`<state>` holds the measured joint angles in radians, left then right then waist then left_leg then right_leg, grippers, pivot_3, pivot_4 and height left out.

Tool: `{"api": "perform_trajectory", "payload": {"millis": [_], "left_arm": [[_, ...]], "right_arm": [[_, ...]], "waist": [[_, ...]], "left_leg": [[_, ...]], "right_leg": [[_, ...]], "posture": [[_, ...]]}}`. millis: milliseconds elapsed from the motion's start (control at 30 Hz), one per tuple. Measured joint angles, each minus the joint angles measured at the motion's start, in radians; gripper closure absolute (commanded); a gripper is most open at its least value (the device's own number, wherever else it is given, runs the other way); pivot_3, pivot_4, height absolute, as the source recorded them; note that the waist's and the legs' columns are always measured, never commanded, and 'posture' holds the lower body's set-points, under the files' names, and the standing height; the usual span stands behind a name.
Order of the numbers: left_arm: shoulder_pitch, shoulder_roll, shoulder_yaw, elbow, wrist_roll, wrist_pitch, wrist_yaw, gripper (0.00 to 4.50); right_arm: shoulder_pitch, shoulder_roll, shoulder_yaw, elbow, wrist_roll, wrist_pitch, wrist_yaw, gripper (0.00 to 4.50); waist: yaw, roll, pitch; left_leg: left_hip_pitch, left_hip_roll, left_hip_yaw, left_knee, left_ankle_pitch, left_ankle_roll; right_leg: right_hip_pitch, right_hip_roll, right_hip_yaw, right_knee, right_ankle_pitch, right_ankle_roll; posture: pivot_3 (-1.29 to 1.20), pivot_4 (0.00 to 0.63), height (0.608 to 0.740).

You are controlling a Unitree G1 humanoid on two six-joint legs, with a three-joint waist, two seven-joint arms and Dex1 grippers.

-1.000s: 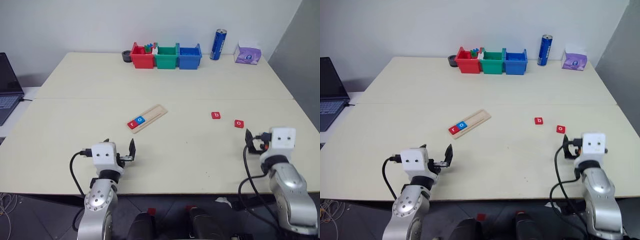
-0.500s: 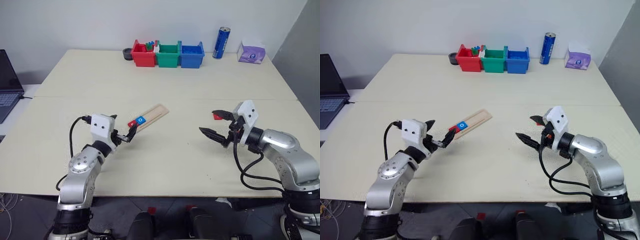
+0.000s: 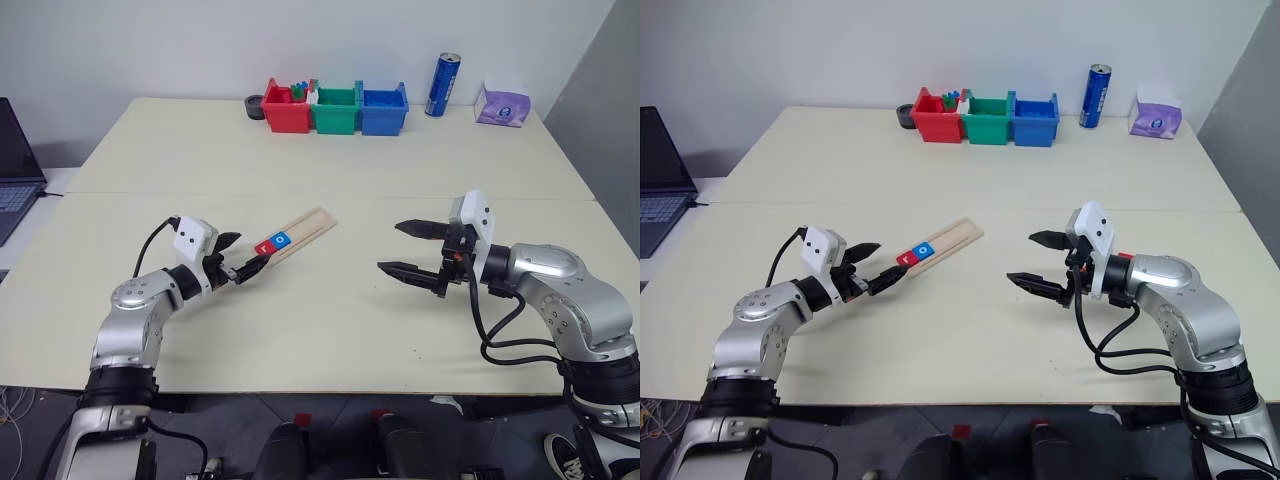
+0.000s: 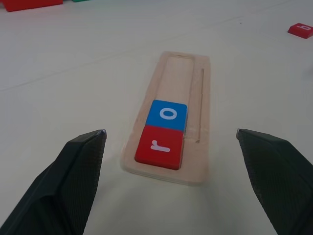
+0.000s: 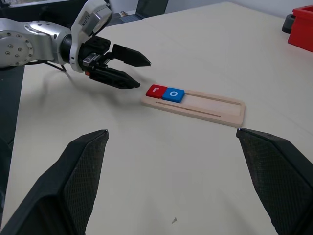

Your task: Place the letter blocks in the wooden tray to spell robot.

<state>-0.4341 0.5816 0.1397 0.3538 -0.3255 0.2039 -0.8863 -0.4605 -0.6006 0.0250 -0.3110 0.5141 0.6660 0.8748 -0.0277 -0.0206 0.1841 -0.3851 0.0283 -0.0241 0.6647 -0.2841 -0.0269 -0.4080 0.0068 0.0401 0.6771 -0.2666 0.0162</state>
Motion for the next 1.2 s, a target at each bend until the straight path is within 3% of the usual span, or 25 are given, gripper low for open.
{"api": "perform_trajectory", "payload": {"millis": [300,567,1200], "left_arm": [[-0.168,0.008,-0.065,0.289,0.064,-0.128,-0.159,0.00],[-0.275,0.007,-0.076,0.477,0.114,-0.212,-0.207,0.00],[-0.320,-0.012,-0.094,0.629,0.195,-0.309,-0.238,0.00]], "right_arm": [[0.002,-0.007,-0.002,0.001,0.001,0.010,-0.010,0.04],[0.000,-0.007,-0.003,-0.001,0.008,0.025,-0.029,0.04],[0.000,-0.004,-0.004,-0.014,0.020,0.041,-0.071,0.04]], "waist": [[0.000,0.000,0.000],[-0.001,0.000,0.000],[-0.001,0.000,0.000]], "left_leg": [[-0.001,0.000,0.000,0.000,0.000,0.000],[-0.003,0.000,0.000,0.000,0.000,0.000],[-0.013,0.000,0.000,0.004,0.000,0.000]], "right_leg": [[-0.002,0.000,0.000,0.001,0.000,0.000],[-0.003,0.000,0.000,0.001,0.000,0.000],[-0.012,0.000,-0.001,0.005,0.000,0.000]], "posture": [[0.00,0.150,0.740],[0.00,0.150,0.740],[0.00,0.150,0.740]]}}
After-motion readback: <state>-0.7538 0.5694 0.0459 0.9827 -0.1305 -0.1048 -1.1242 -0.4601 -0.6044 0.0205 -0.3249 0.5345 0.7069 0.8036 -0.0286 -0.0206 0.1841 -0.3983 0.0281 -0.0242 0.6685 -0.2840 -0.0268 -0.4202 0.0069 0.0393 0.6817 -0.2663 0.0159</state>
